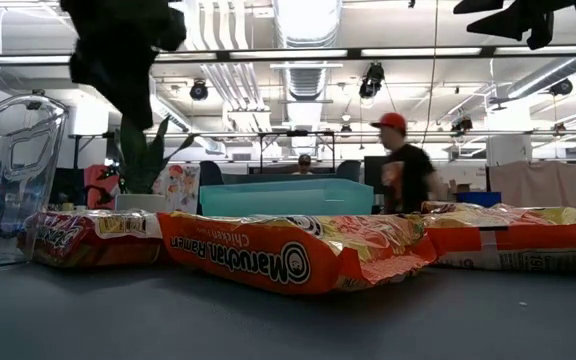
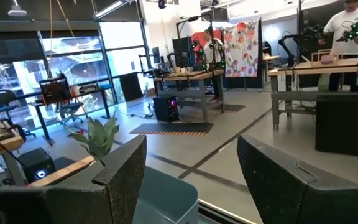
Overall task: Sort Maruchan noodles
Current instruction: Put the blue noodle pack into the transparent bin
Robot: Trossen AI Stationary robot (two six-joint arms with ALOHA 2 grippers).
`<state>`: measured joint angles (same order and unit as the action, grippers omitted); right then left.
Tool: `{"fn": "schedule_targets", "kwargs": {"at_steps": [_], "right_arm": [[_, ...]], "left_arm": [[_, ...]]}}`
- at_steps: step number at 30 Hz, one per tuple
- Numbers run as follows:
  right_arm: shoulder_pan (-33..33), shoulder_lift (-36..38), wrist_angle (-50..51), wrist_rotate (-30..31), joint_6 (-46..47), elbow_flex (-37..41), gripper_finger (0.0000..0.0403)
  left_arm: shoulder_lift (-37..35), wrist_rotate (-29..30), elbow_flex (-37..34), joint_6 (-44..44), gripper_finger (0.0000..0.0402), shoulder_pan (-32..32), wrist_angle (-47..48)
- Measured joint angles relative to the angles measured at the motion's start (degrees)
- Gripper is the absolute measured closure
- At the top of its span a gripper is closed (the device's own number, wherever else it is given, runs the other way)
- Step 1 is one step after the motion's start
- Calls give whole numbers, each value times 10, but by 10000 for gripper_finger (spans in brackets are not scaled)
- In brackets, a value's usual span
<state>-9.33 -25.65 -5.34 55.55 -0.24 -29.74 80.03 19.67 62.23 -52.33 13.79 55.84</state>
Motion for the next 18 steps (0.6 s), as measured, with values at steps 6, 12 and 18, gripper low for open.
{"fn": "schedule_targets", "kwargs": {"at_steps": [6,12,18], "right_arm": [[0,0,0,0,-41,0,163],[0,0,3,0,-30,0,163],[0,0,21,-1,11,0,163]], "left_arm": [[-3,-7,-3,45,361,-37,-2],[-4,-8,-7,46,360,-51,-5],[2,-8,-14,69,330,-53,-8]]}}
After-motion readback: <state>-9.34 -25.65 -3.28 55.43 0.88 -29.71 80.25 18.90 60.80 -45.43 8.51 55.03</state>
